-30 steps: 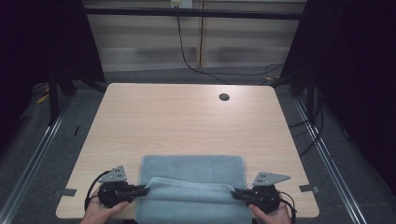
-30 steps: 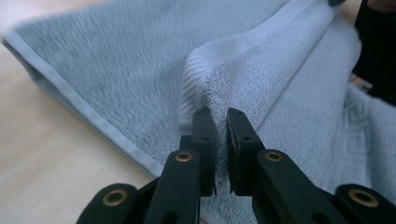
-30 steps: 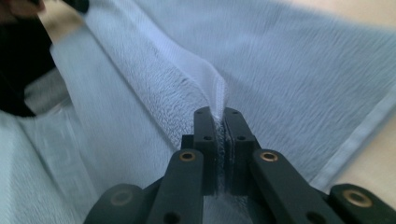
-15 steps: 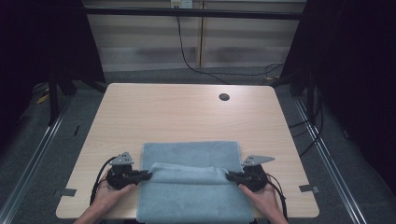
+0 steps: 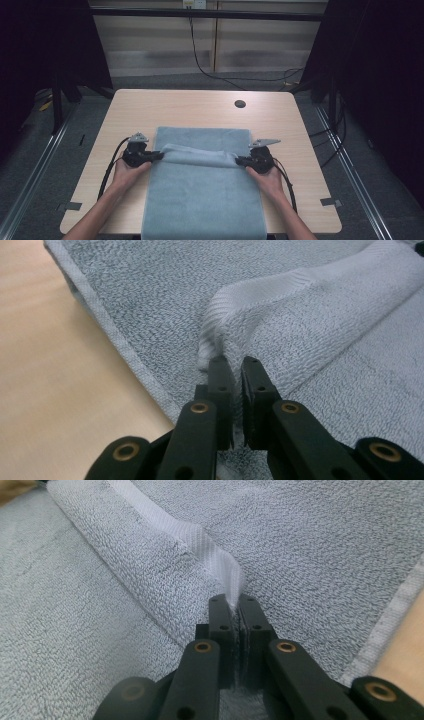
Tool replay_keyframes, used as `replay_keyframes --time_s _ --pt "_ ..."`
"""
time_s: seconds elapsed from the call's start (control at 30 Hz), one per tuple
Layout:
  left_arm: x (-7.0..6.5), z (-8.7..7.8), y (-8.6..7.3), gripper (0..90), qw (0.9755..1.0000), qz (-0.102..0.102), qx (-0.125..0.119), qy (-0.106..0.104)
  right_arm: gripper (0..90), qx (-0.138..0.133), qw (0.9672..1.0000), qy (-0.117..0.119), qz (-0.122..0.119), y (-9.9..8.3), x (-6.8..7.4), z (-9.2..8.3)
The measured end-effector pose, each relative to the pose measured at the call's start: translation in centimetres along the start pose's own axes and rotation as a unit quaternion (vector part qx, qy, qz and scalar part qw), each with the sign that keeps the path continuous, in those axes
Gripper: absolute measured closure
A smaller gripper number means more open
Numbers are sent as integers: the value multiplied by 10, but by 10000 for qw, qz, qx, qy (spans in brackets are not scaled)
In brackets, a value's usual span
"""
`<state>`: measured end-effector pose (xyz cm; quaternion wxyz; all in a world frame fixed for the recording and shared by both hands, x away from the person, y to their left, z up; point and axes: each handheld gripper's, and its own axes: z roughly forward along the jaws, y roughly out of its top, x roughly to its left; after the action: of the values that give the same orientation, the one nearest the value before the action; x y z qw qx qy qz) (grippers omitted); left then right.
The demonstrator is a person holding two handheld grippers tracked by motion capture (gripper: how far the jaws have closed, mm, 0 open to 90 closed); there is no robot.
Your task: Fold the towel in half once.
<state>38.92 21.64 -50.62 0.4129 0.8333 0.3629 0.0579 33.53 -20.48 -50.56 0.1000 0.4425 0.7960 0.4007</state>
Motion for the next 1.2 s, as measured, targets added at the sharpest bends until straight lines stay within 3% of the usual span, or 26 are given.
replay_keyframes --time_s 0.07,0.1,0.13,0.17,0.23,0.37,0.47,0.57,0.6,0.67,0.77,0.8,0.83,0.87,0.9,0.93,1.0,1.03,1.07,1.17,1.2 --pt "12 12 16 851 9999 -121 51 90 871 41 9999 -139 20 9 -7 6" --pt "12 12 16 852 9999 -121 51 90 871 90 9997 -223 6 14 -10 9" --pt "13 17 21 852 9997 27 78 229 871 90 9997 -223 6 14 -10 9" --pt "15 23 28 852 9995 38 97 310 871 112 9995 -293 13 18 -13 12" --pt "24 34 40 852 9994 -69 105 332 871 128 9989 -439 95 29 -27 19" --pt "32 41 46 852 9991 -148 -3 409 871 8 9978 -608 269 37 -38 28" --pt "36 43 46 852 9991 -207 -60 352 871 -20 9973 -637 373 39 -41 30" --pt "40 45 48 852 9985 -312 -106 434 871 -224 9947 -811 583 42 -44 37" --pt "40 45 48 852 9984 -325 -99 459 871 -402 9928 -835 761 40 -46 40" --pt "38 44 49 852 9978 -405 -64 522 871 -419 9924 -759 869 41 -48 40" --pt "34 39 52 853 9977 -499 -99 455 871 -402 9932 -737 801 42 -47 36" --pt "34 37 53 852 9979 -495 -124 409 871 -536 9928 -639 860 44 -48 30" --pt "32 24 59 850 9970 -605 -462 164 870 -760 9916 -521 908 48 -49 20" --pt "30 15 63 848 9960 -607 -651 104 870 -905 9907 -459 905 53 -49 13" --pt "30 15 63 848 9960 -607 -651 104 870 -1011 9903 -440 849 59 -48 5" --pt "28 6 68 848 9948 -606 -817 88 870 -1011 9903 -440 849 59 -48 5" --pt "21 -14 78 847 9928 -510 -1082 -14 870 -1354 9873 -405 722 73 -43 -15" --pt "17 -24 82 848 9920 -422 -1188 -17 870 -1626 9843 -350 589 86 -37 -36" --pt "14 -31 85 848 9911 -363 -1277 -47 870 -1626 9843 -350 589 86 -37 -36" --pt "1 -56 93 848 9883 -198 -1510 -124 870 -1972 9791 -173 464 99 -27 -65" --pt "-4 -64 95 847 9874 -168 -1573 -94 870 -1961 9801 -214 239 106 -18 -80"
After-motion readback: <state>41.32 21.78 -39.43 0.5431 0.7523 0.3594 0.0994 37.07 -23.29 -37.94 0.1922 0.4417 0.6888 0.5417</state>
